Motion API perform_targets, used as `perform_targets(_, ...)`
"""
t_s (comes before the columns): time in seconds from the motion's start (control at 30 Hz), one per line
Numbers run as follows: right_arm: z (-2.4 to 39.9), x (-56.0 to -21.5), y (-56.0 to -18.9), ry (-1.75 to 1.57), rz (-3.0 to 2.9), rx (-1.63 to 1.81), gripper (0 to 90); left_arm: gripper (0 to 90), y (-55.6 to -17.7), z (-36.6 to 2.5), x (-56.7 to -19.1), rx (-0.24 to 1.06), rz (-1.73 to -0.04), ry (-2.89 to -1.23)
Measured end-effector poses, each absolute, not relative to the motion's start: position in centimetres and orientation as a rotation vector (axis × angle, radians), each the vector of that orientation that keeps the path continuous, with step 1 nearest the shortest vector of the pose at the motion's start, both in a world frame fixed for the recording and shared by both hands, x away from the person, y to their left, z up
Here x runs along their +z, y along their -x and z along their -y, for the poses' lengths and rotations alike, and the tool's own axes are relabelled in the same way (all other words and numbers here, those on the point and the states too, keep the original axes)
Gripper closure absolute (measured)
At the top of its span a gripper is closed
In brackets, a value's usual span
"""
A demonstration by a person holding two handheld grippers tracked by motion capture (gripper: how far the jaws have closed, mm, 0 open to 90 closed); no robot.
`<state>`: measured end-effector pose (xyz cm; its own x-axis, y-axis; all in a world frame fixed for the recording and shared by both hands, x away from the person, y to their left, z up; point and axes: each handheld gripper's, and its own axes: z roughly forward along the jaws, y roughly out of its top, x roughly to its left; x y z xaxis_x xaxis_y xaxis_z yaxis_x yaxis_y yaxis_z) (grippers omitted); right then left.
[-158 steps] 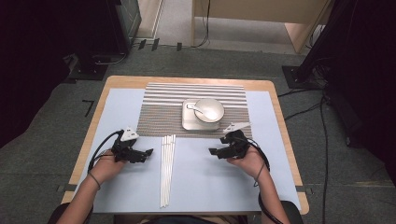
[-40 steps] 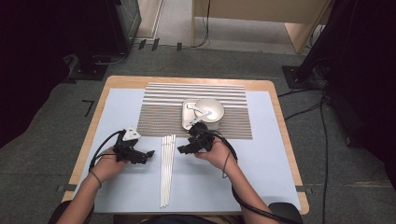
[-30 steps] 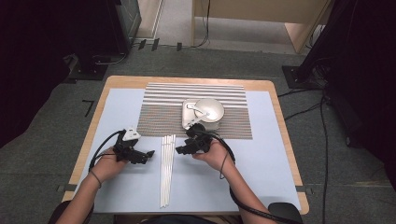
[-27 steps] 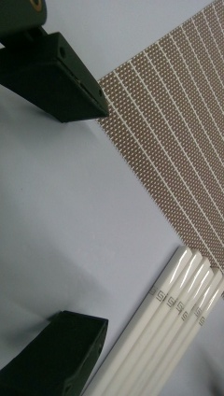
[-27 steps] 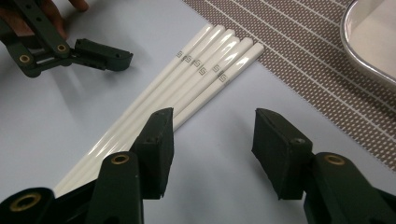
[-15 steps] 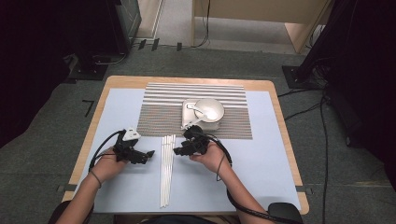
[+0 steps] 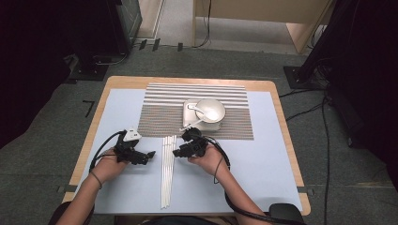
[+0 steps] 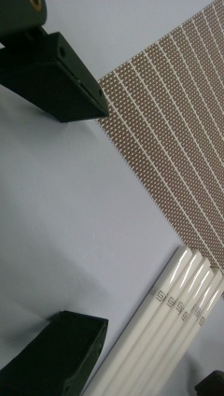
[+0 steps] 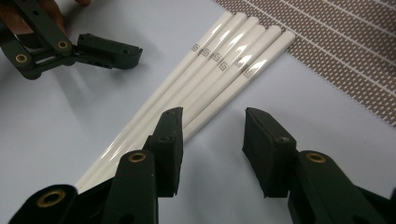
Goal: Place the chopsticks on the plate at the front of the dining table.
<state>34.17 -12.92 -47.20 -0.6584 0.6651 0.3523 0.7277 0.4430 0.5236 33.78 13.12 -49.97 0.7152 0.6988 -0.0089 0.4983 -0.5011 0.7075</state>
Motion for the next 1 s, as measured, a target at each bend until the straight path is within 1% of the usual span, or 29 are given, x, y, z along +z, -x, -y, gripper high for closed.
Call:
perform_targets(0.47, 11.5, -46.7, -34.4, 1.259, 2.640, -0.980, 58.6, 1.3, -33.8, -13.1, -50.0, 0.364, -0.906, -2.207)
perform_targets(1.0, 11.3, -47.4, -34.6, 1.281, 2.647, -0.954, 57.2, 1.3, -33.8, -13.1, -50.0, 0.364, -0.907, -2.208)
